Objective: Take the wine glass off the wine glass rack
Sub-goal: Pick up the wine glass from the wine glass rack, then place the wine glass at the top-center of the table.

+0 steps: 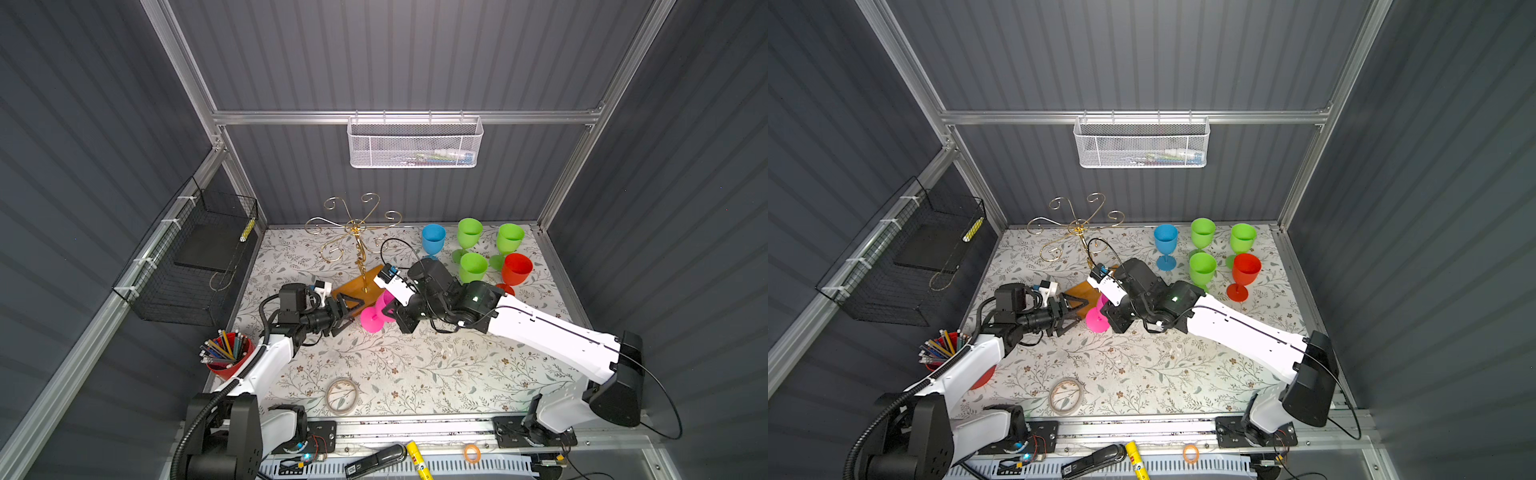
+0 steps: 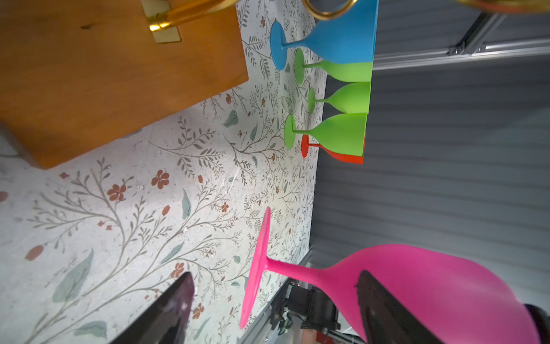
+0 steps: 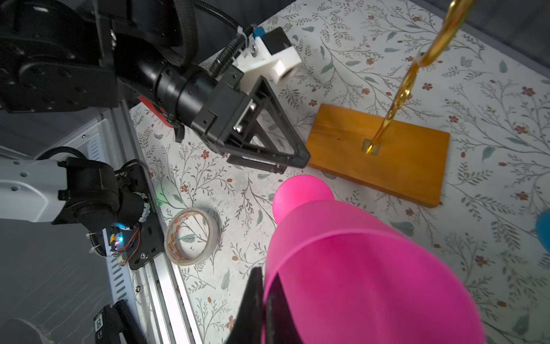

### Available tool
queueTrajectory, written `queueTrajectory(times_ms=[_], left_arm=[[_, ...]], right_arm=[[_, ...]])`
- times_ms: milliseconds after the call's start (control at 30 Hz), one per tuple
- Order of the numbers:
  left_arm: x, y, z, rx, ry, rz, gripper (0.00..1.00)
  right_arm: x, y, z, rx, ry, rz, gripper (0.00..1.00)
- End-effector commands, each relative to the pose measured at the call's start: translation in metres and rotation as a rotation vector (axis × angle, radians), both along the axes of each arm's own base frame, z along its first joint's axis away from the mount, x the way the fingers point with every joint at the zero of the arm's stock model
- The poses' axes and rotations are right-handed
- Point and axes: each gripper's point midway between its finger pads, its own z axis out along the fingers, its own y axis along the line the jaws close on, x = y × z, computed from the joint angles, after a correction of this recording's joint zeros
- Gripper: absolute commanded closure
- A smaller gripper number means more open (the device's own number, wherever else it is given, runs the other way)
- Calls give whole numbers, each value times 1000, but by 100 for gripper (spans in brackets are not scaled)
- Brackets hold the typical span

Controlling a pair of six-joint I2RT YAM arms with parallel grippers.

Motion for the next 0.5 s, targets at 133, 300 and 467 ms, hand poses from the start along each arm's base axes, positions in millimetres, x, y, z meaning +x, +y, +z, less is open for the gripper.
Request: queueTrajectory(times_ms=[133, 300, 467], left_arm=[[0, 8, 3, 82, -7, 33, 0], [0, 11, 4, 99, -17, 44, 0], [-1, 11, 8, 110, -27, 39, 0]], right_arm=[[21, -54, -17, -148, -62, -148, 100], [41, -75, -30, -219, -82, -212, 100], [62, -84, -45, -274, -80, -239, 100]])
